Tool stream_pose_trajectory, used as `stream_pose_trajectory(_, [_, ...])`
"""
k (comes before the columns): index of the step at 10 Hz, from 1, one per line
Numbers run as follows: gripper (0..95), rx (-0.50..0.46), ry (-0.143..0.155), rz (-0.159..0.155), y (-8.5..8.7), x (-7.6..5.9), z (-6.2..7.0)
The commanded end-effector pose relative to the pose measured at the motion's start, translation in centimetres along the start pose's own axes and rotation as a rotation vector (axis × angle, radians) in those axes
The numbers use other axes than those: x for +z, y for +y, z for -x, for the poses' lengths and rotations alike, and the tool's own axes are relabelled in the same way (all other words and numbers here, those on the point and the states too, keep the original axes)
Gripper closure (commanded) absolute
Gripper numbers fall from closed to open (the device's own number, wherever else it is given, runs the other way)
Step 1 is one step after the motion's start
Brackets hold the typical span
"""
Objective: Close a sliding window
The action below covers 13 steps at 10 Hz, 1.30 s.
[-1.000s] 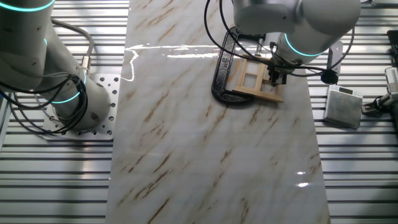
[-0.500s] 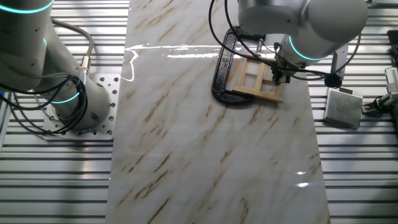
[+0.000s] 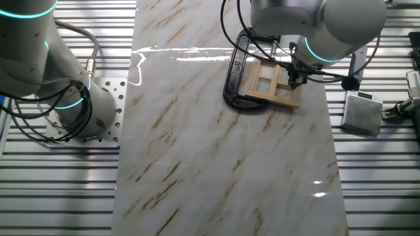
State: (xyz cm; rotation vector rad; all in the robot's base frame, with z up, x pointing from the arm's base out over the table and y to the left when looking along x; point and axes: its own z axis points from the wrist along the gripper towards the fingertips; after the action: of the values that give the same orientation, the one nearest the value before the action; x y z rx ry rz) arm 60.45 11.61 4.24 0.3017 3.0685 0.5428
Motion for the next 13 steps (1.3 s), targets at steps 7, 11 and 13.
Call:
stream_pose_trajectory(7, [38.0,0.009,0.003,-0.015,0.4,0.9,-0.3])
stream_pose_trajectory(11, [38.0,0.001,0.001,-0.023,0.1,1.3,-0.9])
stream_pose_trajectory(13, [38.0,-0.003,-0.002,-0.026,-0.1,1.5,-1.1])
